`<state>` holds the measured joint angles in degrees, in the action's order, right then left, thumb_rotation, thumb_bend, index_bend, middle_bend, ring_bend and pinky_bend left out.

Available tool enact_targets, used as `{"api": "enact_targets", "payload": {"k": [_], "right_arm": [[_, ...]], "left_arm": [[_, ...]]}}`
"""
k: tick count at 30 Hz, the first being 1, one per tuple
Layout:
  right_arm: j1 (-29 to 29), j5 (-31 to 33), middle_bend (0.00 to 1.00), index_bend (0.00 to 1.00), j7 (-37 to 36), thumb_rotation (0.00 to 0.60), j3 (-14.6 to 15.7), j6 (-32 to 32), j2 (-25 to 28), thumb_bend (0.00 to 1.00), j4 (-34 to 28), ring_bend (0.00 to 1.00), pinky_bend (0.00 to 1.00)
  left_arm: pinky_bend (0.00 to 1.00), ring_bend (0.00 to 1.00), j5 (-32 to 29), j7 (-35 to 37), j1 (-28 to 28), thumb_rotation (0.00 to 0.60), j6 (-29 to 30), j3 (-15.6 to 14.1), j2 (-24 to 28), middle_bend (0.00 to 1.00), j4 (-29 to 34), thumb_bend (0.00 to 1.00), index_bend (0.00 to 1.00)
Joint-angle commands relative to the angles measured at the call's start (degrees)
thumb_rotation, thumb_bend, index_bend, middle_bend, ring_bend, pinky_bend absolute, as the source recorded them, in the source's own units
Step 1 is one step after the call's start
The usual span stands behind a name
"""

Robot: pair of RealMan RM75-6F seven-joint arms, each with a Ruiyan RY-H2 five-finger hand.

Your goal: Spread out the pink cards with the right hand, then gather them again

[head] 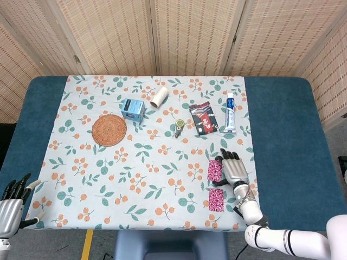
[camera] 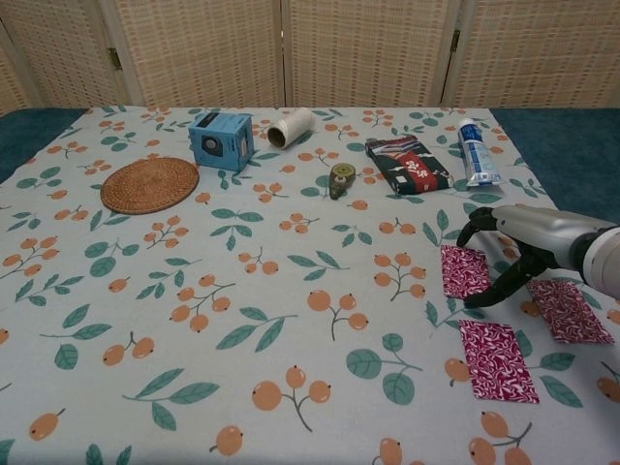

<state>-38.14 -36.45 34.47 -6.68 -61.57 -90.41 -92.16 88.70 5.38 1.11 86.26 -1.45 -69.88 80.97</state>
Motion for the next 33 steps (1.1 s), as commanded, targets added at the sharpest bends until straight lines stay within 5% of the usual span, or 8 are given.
{"api": "enact_targets", "payload": {"k": [1, 18, 25, 33], "right_arm": [[-0.05, 0.12, 0.04, 0.2, 0.16, 0.478, 0.03, -0.02, -0.15, 0.21, 0.27, 0.0, 0.0], [1.11, -2.29, 0.07, 0.31, -1.42, 0.485, -0.1, -1.6, -0.16, 0.21, -0.33, 0.0, 0.0], [3.2, -6.4, 0.07, 0.31, -3.66, 0.485, 0.97, -2.95, 4.5, 0.21, -7.46, 0.0, 0.0], [7.33, -14.37, 0.08, 0.31, -7.73, 0.486, 5.78, -3.53, 11.19, 0.21, -16.33, 0.0, 0.0]], "left_arm": [[0.0, 0.12, -0.01, 0.19, -0.01, 0.6, -0.01, 0.01, -0.03, 0.05, -0.15, 0.22, 0.21], [0.0, 0.12, 0.0, 0.82, 0.09, 0.6, -0.05, 0.11, -0.16, 0.05, -0.67, 0.22, 0.21], [0.0, 0.12, -0.07, 0.95, 0.14, 0.6, -0.04, 0.21, -0.05, 0.05, -0.69, 0.22, 0.21], [0.0, 0.12, 0.01, 0.89, 0.13, 0.6, -0.12, 0.1, -0.28, 0.05, -0.77, 0.22, 0.21]]}}
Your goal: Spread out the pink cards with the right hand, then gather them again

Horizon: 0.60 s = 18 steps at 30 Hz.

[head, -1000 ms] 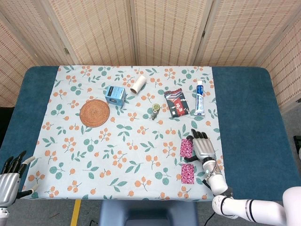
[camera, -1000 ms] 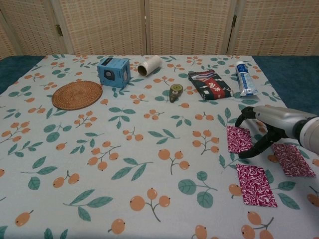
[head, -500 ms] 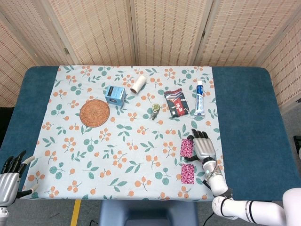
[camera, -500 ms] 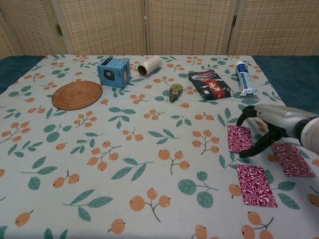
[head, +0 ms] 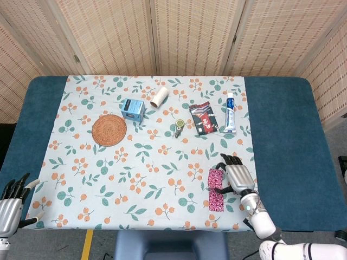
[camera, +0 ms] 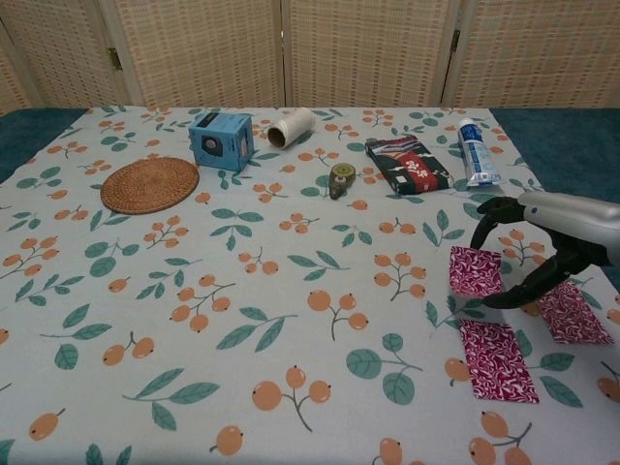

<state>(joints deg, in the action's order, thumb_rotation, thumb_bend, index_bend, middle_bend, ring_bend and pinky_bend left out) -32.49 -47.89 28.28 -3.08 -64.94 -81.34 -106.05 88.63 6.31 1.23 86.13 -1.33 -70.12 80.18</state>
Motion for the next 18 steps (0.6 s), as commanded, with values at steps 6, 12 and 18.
{"api": "enact_targets", "payload": {"k": [6, 12, 18], "right_arm": [[3.48, -8.33, 0.08, 0.31, -2.5, 0.486, 6.41, 1.2, 3.27, 0.21, -3.76, 0.0, 0.0], [4.17, -12.6, 0.08, 0.31, -4.21, 0.483, 8.17, 3.16, 3.34, 0.21, -1.54, 0.0, 0.0], [3.66, -14.39, 0.08, 0.31, -4.77, 0.483, 8.25, 5.6, 2.83, 0.21, 1.03, 0.0, 0.0]], "left_arm": [[0.0, 0.12, 0.37, -0.04, -0.08, 0.6, 0.35, -0.13, -0.05, 0.05, 0.09, 0.22, 0.21], [0.0, 0.12, 0.3, 0.05, -0.43, 0.6, 0.68, -0.25, 0.03, 0.05, 0.1, 0.22, 0.21], [0.0, 0.12, 0.29, -0.06, -0.8, 0.6, 1.06, -0.38, 0.06, 0.05, 0.26, 0.22, 0.21]]}}
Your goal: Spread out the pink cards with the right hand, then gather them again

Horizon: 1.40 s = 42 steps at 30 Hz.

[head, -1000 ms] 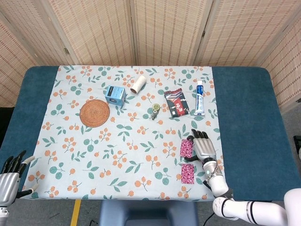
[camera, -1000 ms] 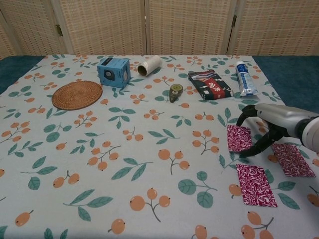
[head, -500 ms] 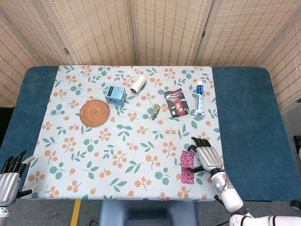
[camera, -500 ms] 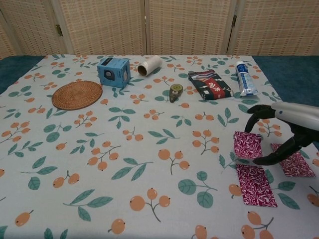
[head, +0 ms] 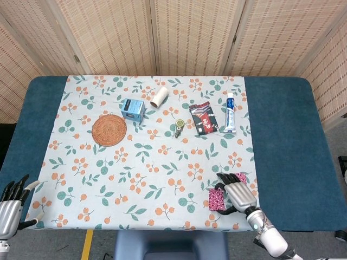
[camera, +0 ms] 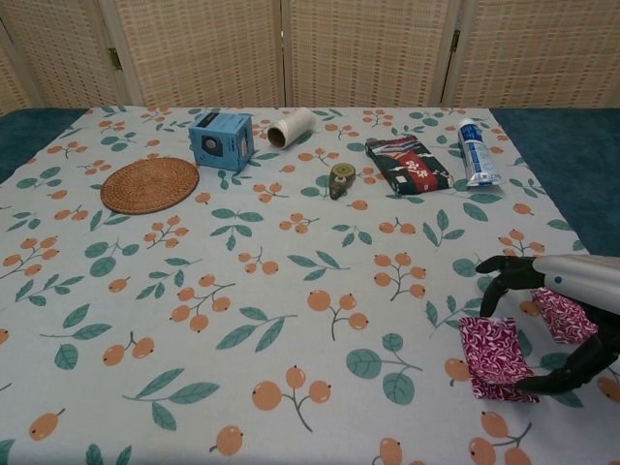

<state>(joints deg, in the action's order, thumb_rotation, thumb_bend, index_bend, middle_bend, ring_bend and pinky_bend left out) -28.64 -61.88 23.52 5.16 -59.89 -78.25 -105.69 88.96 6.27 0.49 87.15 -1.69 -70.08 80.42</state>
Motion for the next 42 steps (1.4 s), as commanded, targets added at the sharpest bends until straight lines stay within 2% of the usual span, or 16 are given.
{"api": "enact_targets", "payload": {"k": [1, 10, 20, 42], "right_arm": [[-0.22, -0.47, 0.08, 0.31, -0.13, 0.483, -0.13, 0.81, -0.43, 0.21, 0.96, 0.0, 0.0], [0.7, -1.47, 0.07, 0.3, -1.5, 0.48, -0.79, 0.44, -0.91, 0.21, 1.53, 0.0, 0.0], [2.14, -1.94, 0.07, 0.24, -1.42, 0.478, -0.98, -0.83, -1.48, 0.21, 1.29, 0.0, 0.0], [3.71, -2.59, 0.07, 0.18, 0.44, 0.477, -0.75, -1.18, -2.22, 0.21, 1.28, 0.0, 0.0]], "left_arm": [[0.0, 0.12, -0.09, -0.04, -0.13, 0.6, 0.1, -0.01, 0.06, 0.05, 0.04, 0.22, 0.21], [0.0, 0.12, -0.38, 0.17, -0.35, 0.6, 0.05, 0.02, 0.07, 0.05, -0.17, 0.22, 0.2], [0.0, 0.12, -0.19, 0.82, -0.31, 0.6, -0.03, 0.03, -0.31, 0.05, -0.82, 0.22, 0.21], [0.0, 0.12, -0.01, 1.23, -0.17, 0.6, -0.24, 0.04, -0.79, 0.05, -1.55, 0.22, 0.2]]}}
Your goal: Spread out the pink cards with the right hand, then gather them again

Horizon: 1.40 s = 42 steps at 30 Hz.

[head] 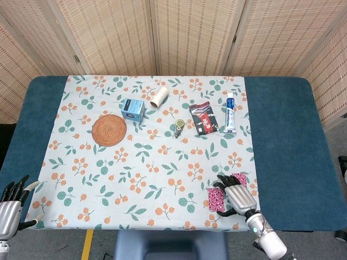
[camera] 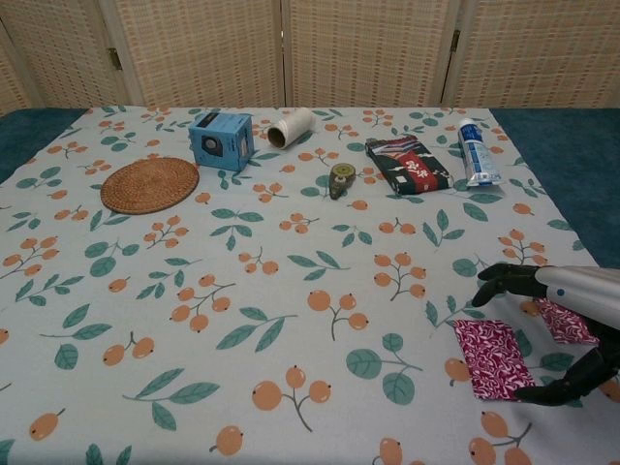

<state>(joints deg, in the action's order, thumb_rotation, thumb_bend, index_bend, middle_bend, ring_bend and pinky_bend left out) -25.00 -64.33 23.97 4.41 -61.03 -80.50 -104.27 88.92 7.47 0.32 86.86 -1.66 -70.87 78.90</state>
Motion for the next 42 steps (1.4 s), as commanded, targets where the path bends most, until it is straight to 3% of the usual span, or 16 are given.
{"api": "enact_targets", "payload": {"k": [1, 7, 14, 26, 42], "right_arm": [[0.24, -0.4, 0.07, 0.18, -0.16, 0.476, -0.06, -0.32, 0.24, 0.21, -0.38, 0.0, 0.0], [2.3, -1.09, 0.07, 0.18, -1.51, 0.477, -0.85, -4.22, 3.76, 0.21, -1.19, 0.0, 0.0], [3.07, 1.16, 0.07, 0.18, -1.14, 0.477, -1.51, -4.41, 6.58, 0.21, 1.6, 0.0, 0.0], [1.94, 3.43, 0.07, 0.18, -2.61, 0.476, -3.16, 0.46, 2.34, 0.21, 10.55, 0.0, 0.0], [1.45, 4.7, 0.07, 0.18, -1.84, 0.477, -4.2, 2.08, 0.95, 0.21, 12.51, 0.0, 0.0]], "left_arm": [[0.0, 0.12, 0.07, 0.03, 0.0, 0.6, 0.09, 0.01, 0.0, 0.05, -0.04, 0.22, 0.2], [0.0, 0.12, 0.1, -0.09, 0.21, 0.6, 0.05, 0.2, 0.29, 0.05, 0.12, 0.22, 0.2], [0.0, 0.12, 0.3, -1.18, 0.37, 0.6, -0.13, 0.09, 0.46, 0.05, 1.2, 0.22, 0.2], [0.0, 0.12, 0.25, -3.53, 0.52, 0.6, -0.32, 0.06, 1.1, 0.05, 3.61, 0.22, 0.2], [0.0, 0.12, -0.1, -3.12, 0.13, 0.6, -0.12, 0.0, 1.12, 0.05, 3.26, 0.22, 0.2]]}}
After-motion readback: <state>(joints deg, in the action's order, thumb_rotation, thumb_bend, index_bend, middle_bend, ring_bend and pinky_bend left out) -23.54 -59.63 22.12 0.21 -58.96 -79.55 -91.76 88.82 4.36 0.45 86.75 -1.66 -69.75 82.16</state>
